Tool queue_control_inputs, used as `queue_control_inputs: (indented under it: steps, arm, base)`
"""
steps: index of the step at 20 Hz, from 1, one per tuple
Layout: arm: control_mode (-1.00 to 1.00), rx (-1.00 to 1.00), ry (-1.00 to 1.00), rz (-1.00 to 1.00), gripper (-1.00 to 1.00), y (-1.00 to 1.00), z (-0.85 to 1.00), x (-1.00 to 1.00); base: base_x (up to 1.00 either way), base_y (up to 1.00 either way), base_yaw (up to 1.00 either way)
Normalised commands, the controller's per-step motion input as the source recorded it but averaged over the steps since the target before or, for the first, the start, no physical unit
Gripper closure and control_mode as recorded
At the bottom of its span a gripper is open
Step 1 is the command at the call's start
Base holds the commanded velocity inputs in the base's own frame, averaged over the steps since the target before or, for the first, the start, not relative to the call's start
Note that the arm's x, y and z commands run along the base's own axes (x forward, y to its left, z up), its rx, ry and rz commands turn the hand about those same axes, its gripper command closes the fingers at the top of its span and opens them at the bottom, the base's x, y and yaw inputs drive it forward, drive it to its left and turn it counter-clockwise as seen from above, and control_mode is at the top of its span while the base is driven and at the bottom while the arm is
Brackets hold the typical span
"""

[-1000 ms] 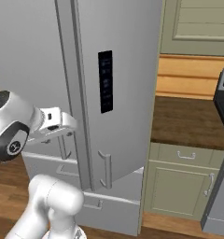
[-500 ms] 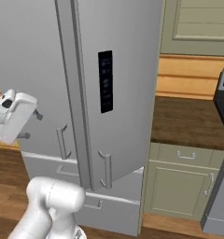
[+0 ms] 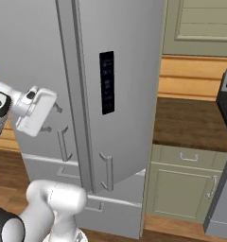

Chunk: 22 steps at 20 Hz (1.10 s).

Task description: Take the strawberry from the fridge and place it on top of the pancake, located on the dining counter.

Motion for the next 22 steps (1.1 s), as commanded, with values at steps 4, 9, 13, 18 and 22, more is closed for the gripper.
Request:
queue_control_inputs:
  steps: [4,9,13,18,22]
  arm:
    - [-1.00,-0.12,0.02,0.00,-1.00,-0.16,-0.27,0.64]
    - [-1.00,-0.08,0.05,0.00,-1.00,-0.01,-0.16,0.52]
    - [-1.00,-0.04,0.06,0.00,-1.00,-0.24,-0.09,0.31]
    - [-1.00,0.00,0.06,0.00,-1.00,-0.46,-0.02,0.00]
    - [-1.00,0.00,0.02,-0.01,-1.00,-0.46,0.00,-0.09]
  base:
    - [0.00,0.00,0.00]
    - [0.00,0.00,0.00]
    - [0.00,0.00,0.00]
    - [0.00,0.00,0.00]
    - [0.00,0.00,0.00]
